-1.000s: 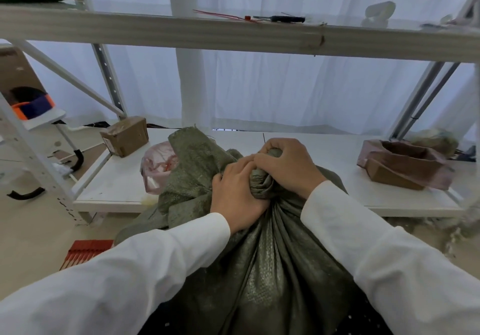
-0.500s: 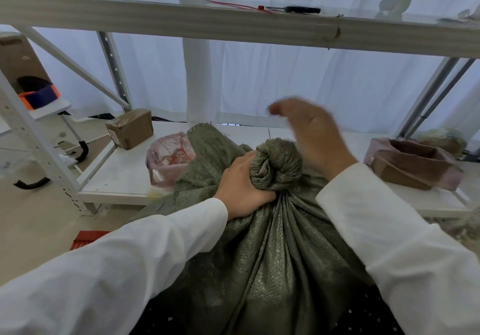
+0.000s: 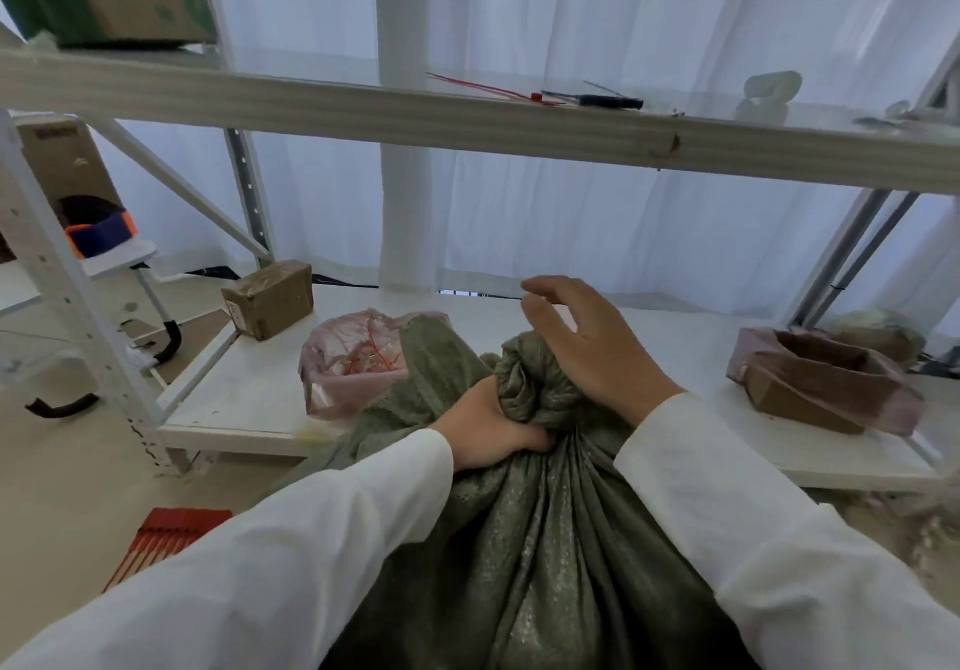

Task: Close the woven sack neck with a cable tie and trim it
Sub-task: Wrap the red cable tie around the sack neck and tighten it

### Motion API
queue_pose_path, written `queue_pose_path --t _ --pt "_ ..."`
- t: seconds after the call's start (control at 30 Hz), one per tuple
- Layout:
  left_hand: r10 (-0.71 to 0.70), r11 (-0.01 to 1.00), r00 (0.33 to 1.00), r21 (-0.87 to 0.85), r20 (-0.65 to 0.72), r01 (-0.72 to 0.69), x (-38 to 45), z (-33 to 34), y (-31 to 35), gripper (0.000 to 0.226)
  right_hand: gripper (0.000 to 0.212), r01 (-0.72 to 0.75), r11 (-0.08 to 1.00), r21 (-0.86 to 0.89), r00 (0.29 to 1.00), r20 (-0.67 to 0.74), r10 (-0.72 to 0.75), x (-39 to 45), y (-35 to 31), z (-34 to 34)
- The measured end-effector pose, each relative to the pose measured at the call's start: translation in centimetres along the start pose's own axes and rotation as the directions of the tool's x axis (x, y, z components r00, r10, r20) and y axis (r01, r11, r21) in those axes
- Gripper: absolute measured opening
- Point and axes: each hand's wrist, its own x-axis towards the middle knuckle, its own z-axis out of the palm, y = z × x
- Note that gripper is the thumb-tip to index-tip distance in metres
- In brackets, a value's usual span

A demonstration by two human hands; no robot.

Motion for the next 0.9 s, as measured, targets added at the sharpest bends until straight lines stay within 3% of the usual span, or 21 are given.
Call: queue_pose_path --t 0.17,0.4,0.5,0.6,0.67,0.9 --pt "-0.013 1.000 1.000 0.026 0.009 0.012 0.6 0.0 -0.7 0.031 0.026 0.019 0.998 -0.063 0.994 -0.110 -0.026 3.5 -1.5 -2.9" --pt "-0.048 0.995 0.998 0.085 -0.041 0.052 2.0 0.8 -2.6 0.062 0.043 0.128 0.919 -0.372 0.937 -0.257 -0.235 14.5 -6.1 -4.2" --pt "-0.028 0.996 0.999 0.085 -0.032 0.031 1.9 0.7 -2.4 0.068 0.057 0.120 0.793 -0.598 0.965 -0.117 -0.235 17.8 -7.3 -4.4" --pt "-0.004 0.994 0.999 0.107 -0.039 0.008 1.7 0.5 -2.1 0.072 0.066 0.099 0.694 -0.713 0.995 0.065 -0.075 19.9 -6.9 -4.3" --pt "0.004 0.994 0.999 0.111 -0.048 0.001 1.5 0.5 -1.9 0.073 0.061 0.106 0.663 -0.741 0.992 0.122 -0.023 20.1 -6.1 -3.9" --pt "-0.001 0.992 0.999 0.124 -0.044 0.006 1.1 0.4 -1.5 0.070 0.033 0.239 0.547 -0.802 0.971 0.189 -0.148 18.7 -5.9 -5.6"
